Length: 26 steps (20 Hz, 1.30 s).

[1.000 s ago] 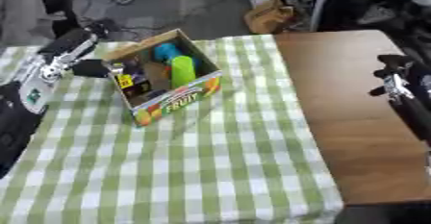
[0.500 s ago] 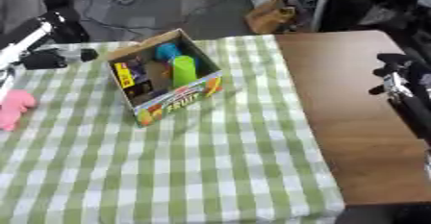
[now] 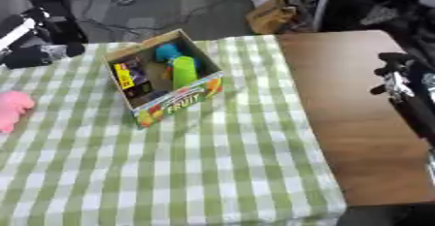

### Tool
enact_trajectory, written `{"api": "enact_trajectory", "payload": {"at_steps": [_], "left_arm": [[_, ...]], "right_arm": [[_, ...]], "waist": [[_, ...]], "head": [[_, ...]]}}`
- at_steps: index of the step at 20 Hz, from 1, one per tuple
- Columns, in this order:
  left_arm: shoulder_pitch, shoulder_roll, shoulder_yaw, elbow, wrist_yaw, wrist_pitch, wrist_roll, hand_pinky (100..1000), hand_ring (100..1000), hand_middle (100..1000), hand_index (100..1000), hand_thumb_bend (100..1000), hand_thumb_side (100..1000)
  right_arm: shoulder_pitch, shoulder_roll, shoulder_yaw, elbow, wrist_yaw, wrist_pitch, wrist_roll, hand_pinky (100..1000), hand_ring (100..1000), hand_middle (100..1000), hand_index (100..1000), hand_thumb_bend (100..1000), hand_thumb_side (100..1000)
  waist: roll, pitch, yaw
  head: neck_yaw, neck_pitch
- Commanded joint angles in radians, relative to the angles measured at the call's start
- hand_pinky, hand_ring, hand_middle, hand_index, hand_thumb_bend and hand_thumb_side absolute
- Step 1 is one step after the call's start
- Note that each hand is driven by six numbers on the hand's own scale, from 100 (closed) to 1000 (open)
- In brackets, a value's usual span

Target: Pick up objects on the table and place them in the box.

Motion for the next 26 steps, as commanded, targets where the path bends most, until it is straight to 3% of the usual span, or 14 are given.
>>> {"api": "enact_trajectory", "payload": {"at_steps": [1,26], "left_arm": [[-0.013,0.036,0.01,-0.023,0.004,0.005,-0.001,732,805,868,860,814,825],[0.005,0.03,0.025,-0.053,0.016,0.009,0.022,715,786,852,849,807,811]], "right_arm": [[-0.01,-0.022,-0.01,-0.012,0.001,-0.001,-0.003,600,757,808,823,100,731],[-0.012,-0.021,-0.011,-0.012,0.002,-0.001,-0.003,599,757,808,823,100,730]], "waist": [[-0.007,-0.013,0.0],[-0.008,-0.011,0.001]], "head": [[-0.003,-0.001],[-0.01,-0.001]]}}
